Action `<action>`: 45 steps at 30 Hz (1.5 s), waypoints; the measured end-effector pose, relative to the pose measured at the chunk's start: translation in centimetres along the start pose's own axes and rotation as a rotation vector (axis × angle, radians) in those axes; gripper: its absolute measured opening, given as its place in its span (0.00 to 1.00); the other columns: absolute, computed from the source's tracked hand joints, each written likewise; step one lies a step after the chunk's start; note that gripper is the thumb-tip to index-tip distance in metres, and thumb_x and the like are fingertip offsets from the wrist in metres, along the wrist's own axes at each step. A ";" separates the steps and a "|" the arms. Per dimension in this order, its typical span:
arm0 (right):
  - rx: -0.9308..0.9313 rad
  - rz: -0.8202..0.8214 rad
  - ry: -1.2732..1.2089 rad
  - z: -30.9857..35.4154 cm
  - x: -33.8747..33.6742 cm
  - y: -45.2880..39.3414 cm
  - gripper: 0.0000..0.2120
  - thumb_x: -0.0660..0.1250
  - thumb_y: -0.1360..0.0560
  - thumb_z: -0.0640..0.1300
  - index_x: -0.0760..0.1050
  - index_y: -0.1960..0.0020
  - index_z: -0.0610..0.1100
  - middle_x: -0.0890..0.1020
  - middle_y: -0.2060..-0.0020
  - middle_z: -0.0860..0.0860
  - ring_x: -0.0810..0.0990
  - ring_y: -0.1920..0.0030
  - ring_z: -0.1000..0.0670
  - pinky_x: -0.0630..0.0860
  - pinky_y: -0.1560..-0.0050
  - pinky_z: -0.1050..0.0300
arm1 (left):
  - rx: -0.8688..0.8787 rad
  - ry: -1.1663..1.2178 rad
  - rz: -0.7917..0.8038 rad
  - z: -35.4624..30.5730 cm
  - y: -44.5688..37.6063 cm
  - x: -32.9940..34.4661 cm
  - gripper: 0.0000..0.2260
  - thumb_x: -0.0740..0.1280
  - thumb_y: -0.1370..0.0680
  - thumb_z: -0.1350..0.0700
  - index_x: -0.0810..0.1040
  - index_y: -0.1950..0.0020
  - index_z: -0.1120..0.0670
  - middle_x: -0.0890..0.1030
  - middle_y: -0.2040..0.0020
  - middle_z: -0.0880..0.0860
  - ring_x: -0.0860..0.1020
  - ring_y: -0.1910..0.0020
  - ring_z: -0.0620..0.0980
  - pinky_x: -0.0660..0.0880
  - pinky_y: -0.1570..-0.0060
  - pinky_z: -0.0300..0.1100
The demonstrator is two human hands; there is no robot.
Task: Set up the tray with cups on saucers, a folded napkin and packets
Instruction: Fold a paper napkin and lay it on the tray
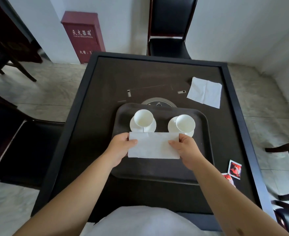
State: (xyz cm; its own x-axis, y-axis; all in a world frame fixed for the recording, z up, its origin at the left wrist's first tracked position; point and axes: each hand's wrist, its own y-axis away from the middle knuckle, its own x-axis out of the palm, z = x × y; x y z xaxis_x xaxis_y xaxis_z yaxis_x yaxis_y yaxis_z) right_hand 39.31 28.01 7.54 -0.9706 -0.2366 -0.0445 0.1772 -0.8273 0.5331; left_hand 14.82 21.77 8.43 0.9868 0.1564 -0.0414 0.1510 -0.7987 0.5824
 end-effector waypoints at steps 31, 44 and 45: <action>0.164 -0.209 0.641 -8.6 2.2 -2.7 0.27 0.68 0.26 0.47 0.63 0.29 0.52 0.77 0.48 0.56 0.77 0.55 0.55 0.74 0.63 0.58 | 0.037 -0.657 -0.180 8.3 -3.7 0.6 0.29 0.68 0.23 0.58 0.61 0.24 0.50 0.67 0.31 0.50 0.76 0.48 0.47 0.77 0.49 0.46; -0.388 0.273 1.465 -9.6 2.2 -0.2 0.19 0.60 0.22 0.45 0.68 0.31 0.49 0.68 0.31 0.50 0.66 0.34 0.46 0.67 0.37 0.51 | 0.462 -1.484 0.016 10.3 -2.2 0.3 0.20 0.65 0.23 0.59 0.71 0.33 0.44 0.65 0.28 0.52 0.65 0.32 0.55 0.65 0.41 0.52; -0.384 0.275 1.463 -9.6 2.1 -0.1 0.20 0.60 0.22 0.45 0.67 0.31 0.49 0.67 0.31 0.50 0.66 0.34 0.46 0.67 0.37 0.51 | 0.455 -1.494 0.010 10.3 -2.2 0.3 0.21 0.65 0.24 0.59 0.70 0.33 0.44 0.64 0.27 0.51 0.64 0.31 0.54 0.64 0.38 0.53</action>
State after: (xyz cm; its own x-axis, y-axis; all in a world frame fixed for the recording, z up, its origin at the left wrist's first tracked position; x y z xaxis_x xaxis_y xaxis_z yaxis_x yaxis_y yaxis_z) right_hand 38.82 22.68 -0.68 0.0625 -0.4867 -0.8713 0.5715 -0.6983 0.4310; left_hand 15.35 17.57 -1.17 0.1067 -0.3269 -0.9390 -0.1235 -0.9414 0.3137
